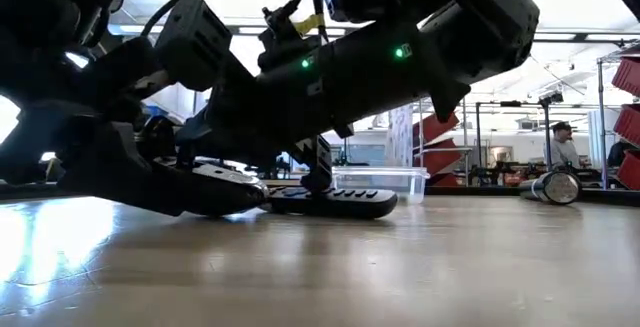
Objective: Insert battery
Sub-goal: Insert the black battery into the computer mouse
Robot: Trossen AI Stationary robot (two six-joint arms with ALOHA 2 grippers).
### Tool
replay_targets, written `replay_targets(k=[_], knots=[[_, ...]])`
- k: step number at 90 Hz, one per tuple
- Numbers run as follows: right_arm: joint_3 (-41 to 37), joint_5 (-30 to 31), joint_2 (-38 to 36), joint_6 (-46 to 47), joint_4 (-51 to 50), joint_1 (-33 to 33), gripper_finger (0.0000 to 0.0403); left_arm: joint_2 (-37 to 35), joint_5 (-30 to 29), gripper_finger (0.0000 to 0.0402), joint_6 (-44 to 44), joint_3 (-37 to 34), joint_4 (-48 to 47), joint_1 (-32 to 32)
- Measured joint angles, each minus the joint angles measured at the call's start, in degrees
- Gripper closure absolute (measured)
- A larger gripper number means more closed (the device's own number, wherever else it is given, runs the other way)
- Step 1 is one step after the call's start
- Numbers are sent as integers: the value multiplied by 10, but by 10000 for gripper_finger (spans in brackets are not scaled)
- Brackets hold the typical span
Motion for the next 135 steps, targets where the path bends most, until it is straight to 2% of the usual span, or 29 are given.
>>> replay_targets(k=[65,98,121,135], knots=[[0,-13,1,2,-1,-2,385,0,1,124,-5,0,0,0],[0,-13,1,-6,-3,-2,327,0,6,124,-5,0,-2,0],[-1,-13,1,-29,-7,-1,320,0,6,124,-5,0,-4,0],[-2,-8,-9,-30,-44,-1,320,0,6,124,-5,0,-5,0]])
